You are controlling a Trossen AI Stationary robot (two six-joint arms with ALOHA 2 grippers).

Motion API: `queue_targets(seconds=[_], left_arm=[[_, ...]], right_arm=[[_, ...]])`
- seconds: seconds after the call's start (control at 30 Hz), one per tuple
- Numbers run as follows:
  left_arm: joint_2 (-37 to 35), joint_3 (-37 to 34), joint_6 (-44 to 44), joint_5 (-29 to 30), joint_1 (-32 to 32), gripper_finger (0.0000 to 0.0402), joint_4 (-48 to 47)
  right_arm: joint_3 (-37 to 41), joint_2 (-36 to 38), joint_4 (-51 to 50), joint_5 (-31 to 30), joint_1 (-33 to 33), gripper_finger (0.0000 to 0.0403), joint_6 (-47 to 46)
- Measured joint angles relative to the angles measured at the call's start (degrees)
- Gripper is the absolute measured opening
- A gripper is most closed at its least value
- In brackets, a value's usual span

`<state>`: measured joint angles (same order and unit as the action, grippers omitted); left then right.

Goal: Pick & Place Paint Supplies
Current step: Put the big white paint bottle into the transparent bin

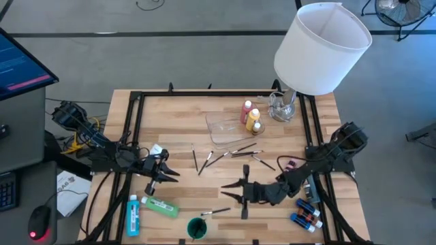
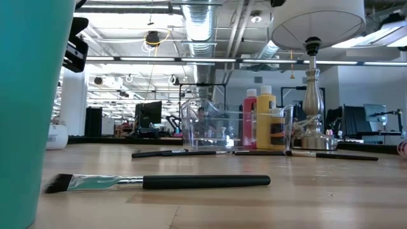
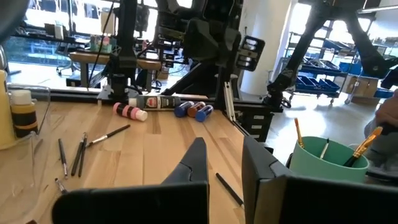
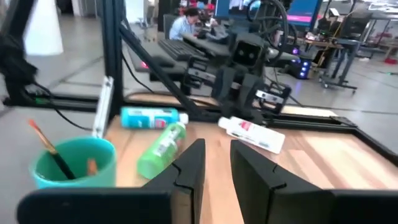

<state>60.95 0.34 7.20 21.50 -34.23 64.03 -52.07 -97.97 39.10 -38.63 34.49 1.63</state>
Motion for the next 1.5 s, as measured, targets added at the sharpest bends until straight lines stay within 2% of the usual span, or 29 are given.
queue_targets(seconds=[0.13, 0.27, 0.33, 0.5, 0.77, 1.1, 1.5], left_arm=[[0.0, 0.0, -1.1, 3.2, 2.1, 0.0001, -0.3], [1.6, 0.0, 0.9, 3.6, 4.4, 0.0001, -3.5], [3.1, 0.0, 1.8, 3.6, 5.3, 0.0001, -3.4], [6.7, 0.0, 2.4, 3.5, 9.6, 0.0001, -3.4], [7.8, 0.0, 0.8, -5.4, 18.8, 0.0001, -3.0], [7.8, 0.0, 0.2, -14.4, 28.7, 0.0001, -2.6], [7.8, 0.0, -0.8, -14.4, 30.1, 0.0001, -1.9]], right_arm=[[0.0, 0.0, -3.8, 0.8, -3.2, 0.0069, 0.4], [-0.1, -2.0, -6.5, 8.1, -7.4, 0.0069, -1.4], [0.8, -4.0, -7.2, 9.4, -9.1, 0.0069, -2.1], [3.4, -5.5, -0.8, 12.4, -13.5, 0.0069, -1.9], [5.8, -5.0, 3.9, 19.0, -19.1, 0.0069, -0.1], [5.8, -5.0, 4.6, 19.6, -21.6, 0.0069, 2.0], [5.8, -5.0, 4.4, 19.6, -20.1, 0.0069, 2.8]])
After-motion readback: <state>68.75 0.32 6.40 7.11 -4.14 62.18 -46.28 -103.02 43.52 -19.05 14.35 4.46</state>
